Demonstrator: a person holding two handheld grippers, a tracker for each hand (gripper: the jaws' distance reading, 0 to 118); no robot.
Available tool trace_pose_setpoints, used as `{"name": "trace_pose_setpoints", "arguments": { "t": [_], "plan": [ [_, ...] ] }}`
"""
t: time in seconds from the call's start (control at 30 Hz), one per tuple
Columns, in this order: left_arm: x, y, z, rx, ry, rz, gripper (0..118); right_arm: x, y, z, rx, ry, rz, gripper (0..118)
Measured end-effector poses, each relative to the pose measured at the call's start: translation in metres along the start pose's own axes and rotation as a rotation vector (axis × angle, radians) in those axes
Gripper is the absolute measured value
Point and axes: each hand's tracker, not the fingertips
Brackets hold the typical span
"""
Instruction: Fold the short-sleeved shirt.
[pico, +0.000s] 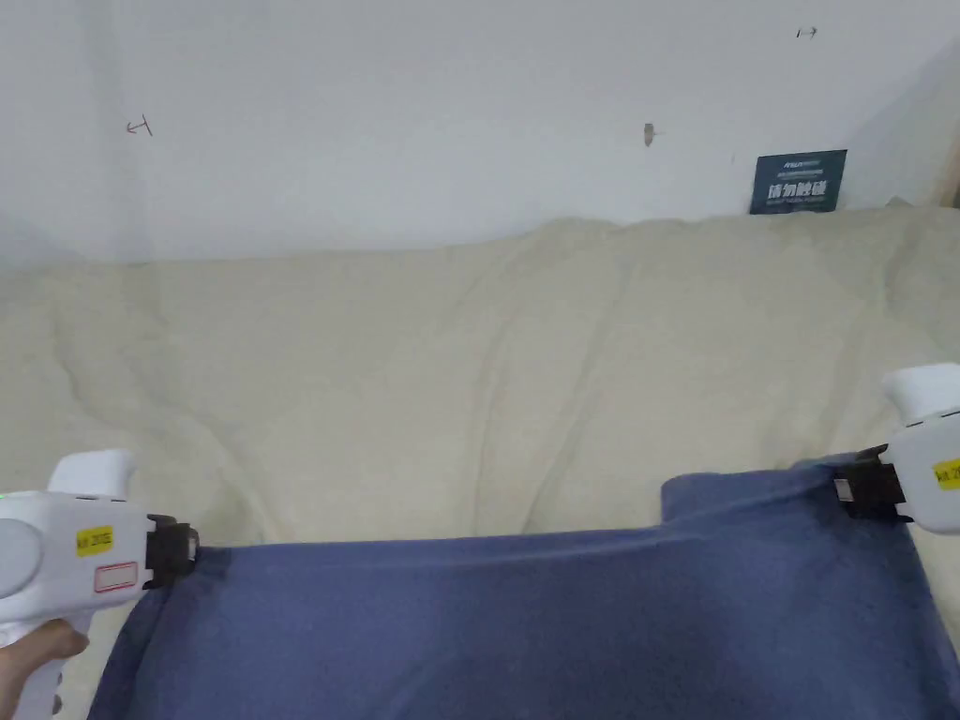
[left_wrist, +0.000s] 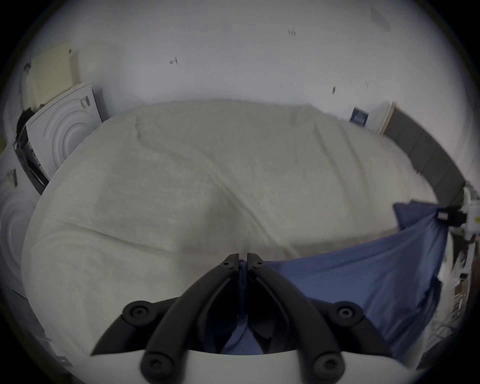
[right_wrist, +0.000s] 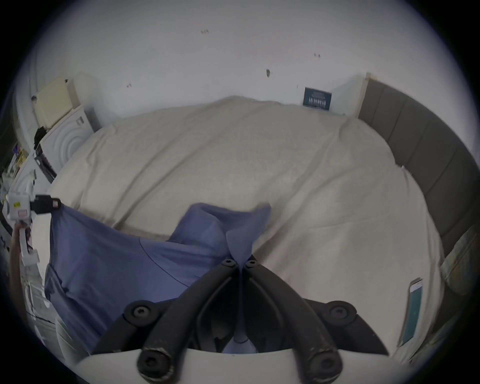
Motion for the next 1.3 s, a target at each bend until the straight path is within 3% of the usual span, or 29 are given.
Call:
{"name": "trace_pose_setpoints", "arguments": {
  "t": [0.2, 0.4, 0.53, 0.63, 0.67, 0.7, 0.73, 0.77, 0.83, 0.87, 0.9, 1.03, 1.1, 1.17, 1.2, 1.23, 1.27, 1.3],
  "plan": [
    [0.0, -0.024, 0.092, 0.094, 0.034, -0.061, 5, -0.005, -0.027, 0.079, 0.085, 0.0, 0.041, 0],
    [-0.006, -0.101, 0.155, 0.092, 0.015, -0.048, 5, -0.014, -0.112, 0.131, 0.049, 0.003, 0.06, 0],
    [-0.01, -0.159, 0.17, 0.067, -0.016, -0.003, 5, -0.012, -0.177, 0.134, -0.042, 0.017, 0.031, 0],
    [-0.015, -0.195, 0.151, -0.063, 0.005, 0.005, 5, -0.006, -0.219, 0.11, -0.119, 0.048, -0.055, 0],
    [-0.019, -0.207, 0.143, -0.098, -0.002, -0.002, 5, -0.002, -0.23, 0.099, -0.131, 0.051, -0.094, 10],
    [-0.022, -0.215, 0.134, -0.117, -0.031, 0.003, 7, -0.001, -0.241, 0.092, -0.123, 0.059, -0.116, 30],
    [-0.027, -0.224, 0.128, -0.129, -0.037, 0.043, 20, -0.002, -0.247, 0.089, -0.123, 0.051, -0.101, 51],
    [-0.029, -0.228, 0.127, -0.141, -0.032, 0.058, 50, -0.003, -0.251, 0.089, -0.126, 0.043, -0.097, 71],
    [-0.032, -0.232, 0.135, -0.116, -0.009, 0.091, 94, -0.005, -0.253, 0.095, -0.095, -0.012, -0.079, 77],
    [-0.036, -0.231, 0.139, -0.086, -0.025, 0.09, 115, -0.002, -0.253, 0.102, -0.072, 0.001, -0.086, 77],
    [-0.039, -0.229, 0.142, -0.075, -0.025, 0.105, 118, 0.0, -0.252, 0.107, -0.048, 0.003, -0.089, 77],
    [-0.054, -0.221, 0.161, -0.02, -0.081, 0.187, 118, -0.013, -0.243, 0.142, 0.096, -0.088, -0.018, 76],
    [-0.048, -0.223, 0.178, 0.036, -0.099, 0.182, 118, -0.031, -0.237, 0.161, 0.177, -0.074, 0.003, 76],
    [-0.041, -0.227, 0.19, 0.036, -0.093, 0.178, 118, -0.047, -0.233, 0.172, 0.236, 0.008, 0.011, 73],
    [-0.042, -0.229, 0.189, 0.028, -0.101, 0.197, 118, -0.057, -0.23, 0.172, 0.232, 0.042, 0.0, 67],
    [-0.038, -0.232, 0.189, -0.023, -0.102, 0.209, 118, -0.069, -0.227, 0.171, 0.217, 0.057, 0.01, 54],
    [-0.037, -0.239, 0.19, -0.012, -0.096, 0.231, 113, -0.083, -0.227, 0.167, 0.218, 0.073, 0.041, 22],
    [-0.039, -0.243, 0.191, 0.02, -0.086, 0.264, 98, -0.093, -0.228, 0.162, 0.231, 0.07, 0.087, 4]
  ]
}}
